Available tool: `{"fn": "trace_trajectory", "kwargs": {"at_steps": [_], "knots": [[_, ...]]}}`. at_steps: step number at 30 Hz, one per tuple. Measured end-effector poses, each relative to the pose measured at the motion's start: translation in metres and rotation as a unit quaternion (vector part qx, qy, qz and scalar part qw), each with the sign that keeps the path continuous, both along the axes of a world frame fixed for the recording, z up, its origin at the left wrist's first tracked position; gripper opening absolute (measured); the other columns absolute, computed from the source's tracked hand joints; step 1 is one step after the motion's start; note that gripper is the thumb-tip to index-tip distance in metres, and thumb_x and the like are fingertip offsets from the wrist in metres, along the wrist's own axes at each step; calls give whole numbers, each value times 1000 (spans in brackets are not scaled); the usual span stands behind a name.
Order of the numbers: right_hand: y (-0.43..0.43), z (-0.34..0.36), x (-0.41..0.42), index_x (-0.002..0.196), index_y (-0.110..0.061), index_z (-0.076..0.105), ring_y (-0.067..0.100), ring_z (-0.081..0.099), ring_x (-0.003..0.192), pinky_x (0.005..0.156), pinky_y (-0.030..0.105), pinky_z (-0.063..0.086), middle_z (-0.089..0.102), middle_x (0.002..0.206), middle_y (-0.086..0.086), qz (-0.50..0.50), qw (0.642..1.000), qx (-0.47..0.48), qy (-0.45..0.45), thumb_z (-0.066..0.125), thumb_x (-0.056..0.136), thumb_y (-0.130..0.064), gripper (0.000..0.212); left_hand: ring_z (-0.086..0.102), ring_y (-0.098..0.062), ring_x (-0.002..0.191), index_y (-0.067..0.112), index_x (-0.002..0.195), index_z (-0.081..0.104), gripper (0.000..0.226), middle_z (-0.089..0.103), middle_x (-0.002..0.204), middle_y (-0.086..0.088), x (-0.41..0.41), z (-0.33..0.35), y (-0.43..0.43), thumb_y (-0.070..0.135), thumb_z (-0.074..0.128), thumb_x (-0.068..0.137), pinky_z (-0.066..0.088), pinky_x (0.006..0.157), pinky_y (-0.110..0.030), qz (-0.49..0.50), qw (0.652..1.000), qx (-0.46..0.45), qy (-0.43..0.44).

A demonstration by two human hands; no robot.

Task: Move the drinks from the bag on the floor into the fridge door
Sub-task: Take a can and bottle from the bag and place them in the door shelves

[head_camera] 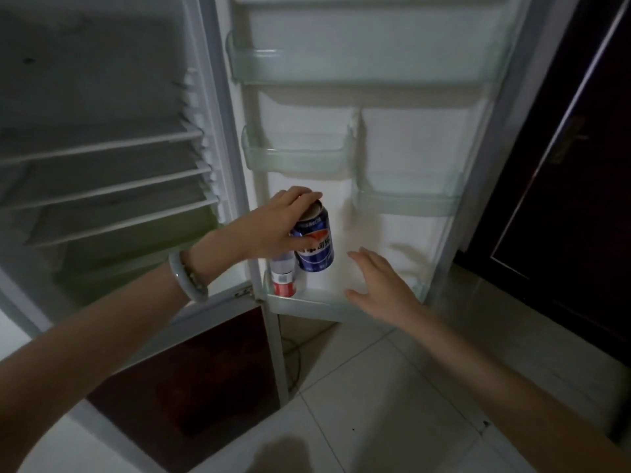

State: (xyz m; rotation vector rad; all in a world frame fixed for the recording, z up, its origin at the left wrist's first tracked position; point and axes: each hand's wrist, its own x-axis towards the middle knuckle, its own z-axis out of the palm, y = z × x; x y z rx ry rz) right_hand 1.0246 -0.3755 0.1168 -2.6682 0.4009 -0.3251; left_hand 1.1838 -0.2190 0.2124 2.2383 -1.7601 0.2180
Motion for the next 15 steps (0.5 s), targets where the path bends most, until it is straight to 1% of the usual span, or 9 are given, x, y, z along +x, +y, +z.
{"fn": "trace_trajectory", "kwargs": {"at_steps": [2, 4, 6, 8, 12, 15], "knots": [[1, 7, -19, 147, -19, 21, 18, 10, 143, 111, 32, 21, 13, 157, 6, -20, 1000, -17, 1, 58, 88, -32, 71, 35, -27, 127, 8, 141, 27, 72, 30, 140, -12, -6, 14, -10, 39, 60, 86, 36, 105, -35, -13, 1000, -23, -6], [-1, 14, -35, 147, -19, 19, 18, 9, 143, 112, 32, 20, 11, 157, 5, -35, 999, -21, -1, 58, 89, -33, 72, 37, -33, 125, 3, 139, 31, 73, 30, 138, -18, -9, 31, -19, 38, 63, 84, 38, 104, -43, -25, 998, -49, -30], [-4, 21, -49, 148, -19, 19, 18, 9, 143, 113, 33, 19, 12, 157, 6, -50, 998, -23, -10, 58, 88, -33, 73, 40, -38, 122, 0, 139, 31, 80, 31, 136, -22, -10, 50, -28, 48, 58, 81, 40, 102, -47, -25, 996, -69, -49], [-7, 26, -59, 148, -20, 19, 17, 9, 143, 113, 33, 19, 12, 157, 5, -63, 998, -21, -18, 60, 87, -35, 75, 39, -39, 122, 0, 140, 29, 85, 31, 136, -23, -14, 68, -41, 52, 52, 78, 39, 102, -46, -23, 995, -91, -46], [-13, 40, -72, 148, -22, 18, 16, 10, 143, 112, 34, 21, 12, 157, 3, -75, 996, -32, -23, 62, 85, -37, 78, 34, -38, 126, 1, 143, 21, 76, 27, 140, -22, -22, 88, -77, 37, 59, 87, 33, 106, -42, -33, 995, -93, -24], [-19, 53, -79, 148, -23, 19, 16, 11, 143, 112, 34, 21, 12, 157, 1, -79, 995, -42, -34, 62, 85, -38, 78, 31, -38, 128, 5, 143, 21, 71, 27, 142, -20, -24, 92, -104, 33, 58, 88, 30, 107, -45, -28, 996, -87, -22]]}}
